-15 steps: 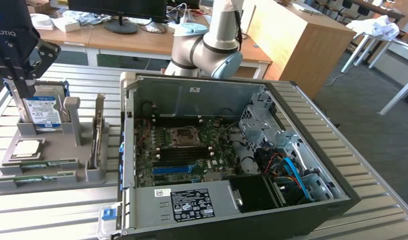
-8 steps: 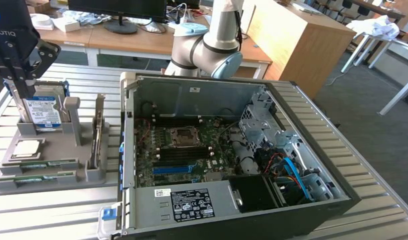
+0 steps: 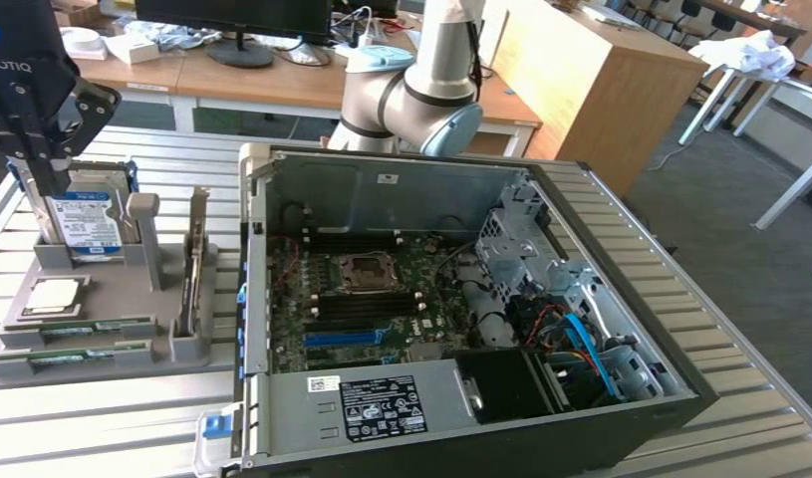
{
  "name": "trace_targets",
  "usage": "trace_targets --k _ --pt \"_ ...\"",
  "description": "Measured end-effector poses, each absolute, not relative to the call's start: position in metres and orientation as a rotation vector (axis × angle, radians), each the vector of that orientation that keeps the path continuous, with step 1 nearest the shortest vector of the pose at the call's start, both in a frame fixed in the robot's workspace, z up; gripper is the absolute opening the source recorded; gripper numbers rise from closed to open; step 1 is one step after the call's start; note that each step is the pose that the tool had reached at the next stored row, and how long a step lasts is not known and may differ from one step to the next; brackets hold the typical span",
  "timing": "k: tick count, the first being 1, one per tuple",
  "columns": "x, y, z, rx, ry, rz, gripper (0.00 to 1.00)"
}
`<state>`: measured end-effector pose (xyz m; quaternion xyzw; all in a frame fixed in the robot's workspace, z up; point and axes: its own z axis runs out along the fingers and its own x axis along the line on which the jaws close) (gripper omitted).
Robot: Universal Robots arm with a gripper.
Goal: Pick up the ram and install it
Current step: 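Pick up the ram and move it above insertion slot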
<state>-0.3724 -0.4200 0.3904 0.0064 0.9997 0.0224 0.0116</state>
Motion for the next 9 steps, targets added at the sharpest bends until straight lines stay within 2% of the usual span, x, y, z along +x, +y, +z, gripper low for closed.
trace_targets --k 9 --pt "-0.3724 -0.42 0.3904 -0.173 3.116 0.072 0.1"
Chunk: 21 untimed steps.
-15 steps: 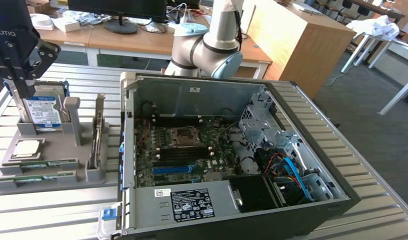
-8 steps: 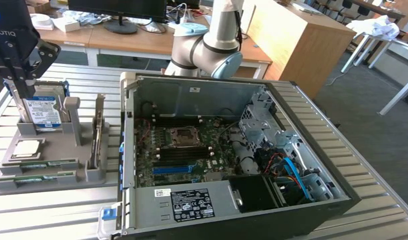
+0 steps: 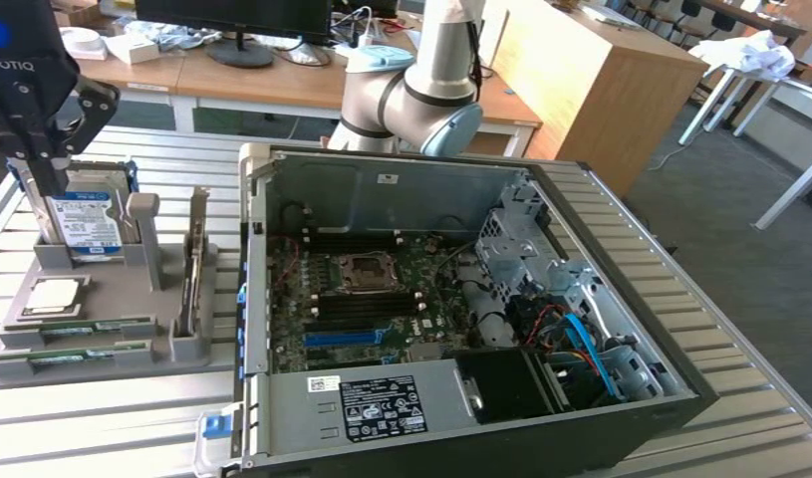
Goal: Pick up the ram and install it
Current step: 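Pick up the ram and move it above insertion slot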
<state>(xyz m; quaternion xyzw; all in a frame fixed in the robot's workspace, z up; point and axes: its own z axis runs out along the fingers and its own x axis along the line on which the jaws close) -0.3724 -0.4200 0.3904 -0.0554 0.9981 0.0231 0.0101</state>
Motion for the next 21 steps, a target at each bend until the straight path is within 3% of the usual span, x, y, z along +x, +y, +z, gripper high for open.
trace_targets --k 21 --pt "-0.3724 -0.42 0.3899 -0.758 3.036 0.077 0.1"
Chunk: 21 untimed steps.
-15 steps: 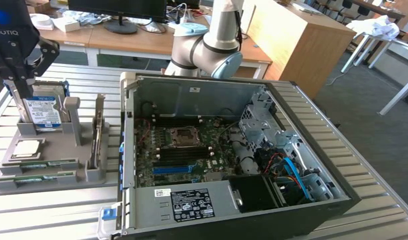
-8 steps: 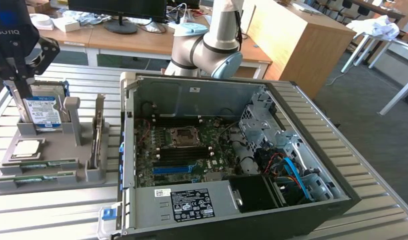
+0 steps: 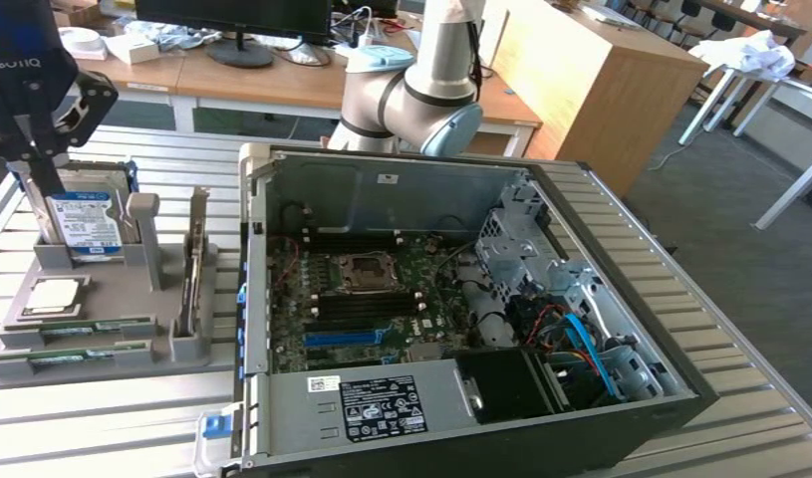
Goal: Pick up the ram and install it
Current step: 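Pick up the ram and move it above insertion slot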
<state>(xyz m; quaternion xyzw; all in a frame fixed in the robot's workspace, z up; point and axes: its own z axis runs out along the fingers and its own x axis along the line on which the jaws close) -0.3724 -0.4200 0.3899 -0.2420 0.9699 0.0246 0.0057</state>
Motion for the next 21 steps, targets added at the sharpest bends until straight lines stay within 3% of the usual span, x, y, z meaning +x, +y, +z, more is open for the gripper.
trace_targets --k 21 --pt "-0.3724 -0.42 0.3883 -1.324 2.846 0.079 0.1"
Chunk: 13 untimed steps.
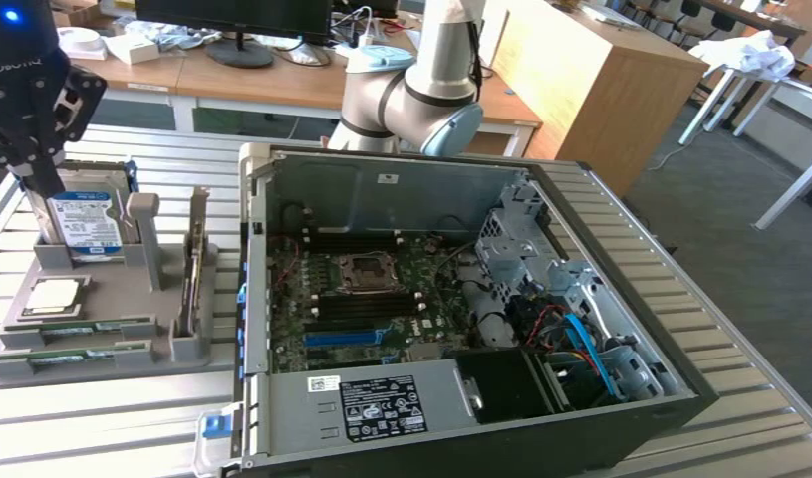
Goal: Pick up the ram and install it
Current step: 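Pick up the ram and move it above insertion slot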
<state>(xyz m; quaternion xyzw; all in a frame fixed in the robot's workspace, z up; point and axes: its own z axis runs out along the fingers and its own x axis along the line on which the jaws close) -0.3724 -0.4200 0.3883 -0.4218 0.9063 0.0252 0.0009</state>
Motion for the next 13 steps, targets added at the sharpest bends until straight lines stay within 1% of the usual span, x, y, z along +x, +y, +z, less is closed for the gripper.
trace_targets --k 13 --pt "-0.3724 -0.42 0.387 -1.654 2.675 0.079 0.1"
